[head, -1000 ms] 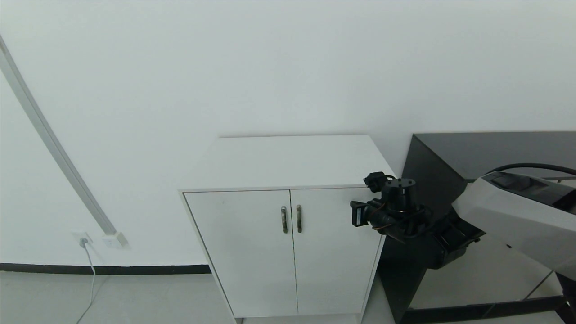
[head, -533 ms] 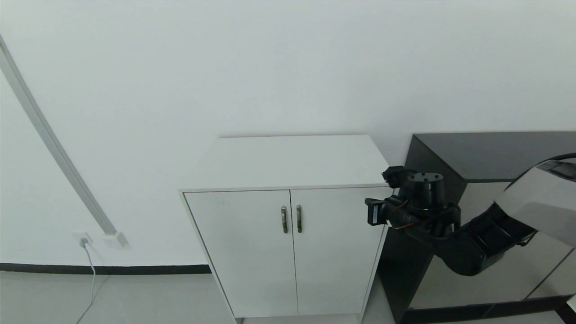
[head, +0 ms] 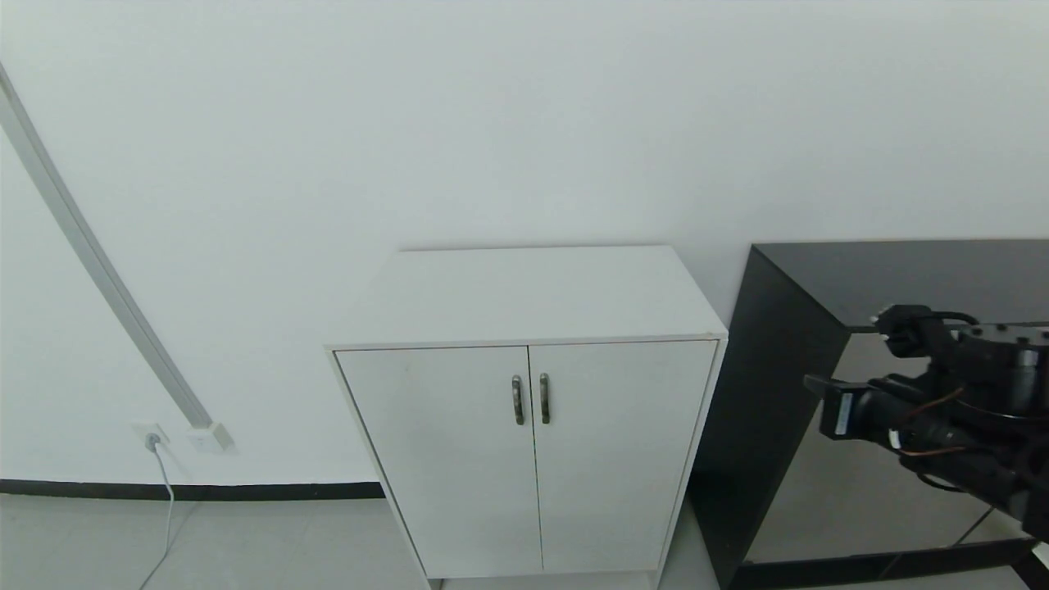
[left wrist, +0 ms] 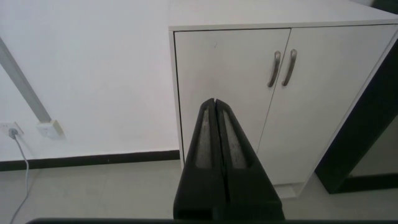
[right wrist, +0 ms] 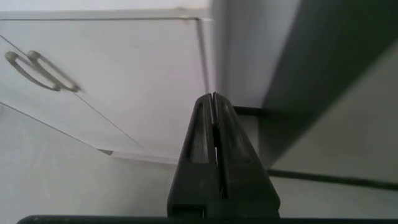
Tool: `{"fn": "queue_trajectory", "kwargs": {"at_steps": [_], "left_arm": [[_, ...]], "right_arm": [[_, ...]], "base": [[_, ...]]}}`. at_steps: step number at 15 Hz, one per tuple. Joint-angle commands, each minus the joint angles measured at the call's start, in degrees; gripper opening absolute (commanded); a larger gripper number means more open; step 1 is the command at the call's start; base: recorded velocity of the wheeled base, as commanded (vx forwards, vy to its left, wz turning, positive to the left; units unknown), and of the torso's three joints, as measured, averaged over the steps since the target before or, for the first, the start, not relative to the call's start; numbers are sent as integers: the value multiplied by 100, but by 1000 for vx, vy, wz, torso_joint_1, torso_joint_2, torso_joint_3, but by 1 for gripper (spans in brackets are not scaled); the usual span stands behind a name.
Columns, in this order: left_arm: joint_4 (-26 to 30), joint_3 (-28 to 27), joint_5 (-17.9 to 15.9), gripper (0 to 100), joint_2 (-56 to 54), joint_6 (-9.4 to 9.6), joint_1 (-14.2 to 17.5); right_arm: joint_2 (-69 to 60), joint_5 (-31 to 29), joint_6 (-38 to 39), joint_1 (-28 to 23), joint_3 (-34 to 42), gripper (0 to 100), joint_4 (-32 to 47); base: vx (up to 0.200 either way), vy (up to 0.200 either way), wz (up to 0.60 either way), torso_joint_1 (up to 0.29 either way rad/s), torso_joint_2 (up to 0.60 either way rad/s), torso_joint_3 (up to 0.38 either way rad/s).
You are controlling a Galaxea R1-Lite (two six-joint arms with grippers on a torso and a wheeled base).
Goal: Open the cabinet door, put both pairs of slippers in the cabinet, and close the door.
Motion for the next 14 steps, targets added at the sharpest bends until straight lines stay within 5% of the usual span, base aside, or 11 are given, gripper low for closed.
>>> {"fn": "queue_trajectory", "kwargs": {"at_steps": [1,4,10,14], "left_arm": [[-2,1,1,0,7,2,4],[-2,1,1,0,7,-7,4],[7,1,1,0,7,-7,4],[7,1,1,0,7,-7,4]], "right_arm": [[-1634,-11,-115,-622,916,0,455],[-3014,-11,-115,-868,1400,0,1562],[-6468,24,-124,-859,1374,0,5192],[-7330,68,-159,-736,1505,0,5965]], "base": [[0,0,0,0,0,0],[0,0,0,0,0,0],[0,0,0,0,0,0],[0,0,0,0,0,0]]}}
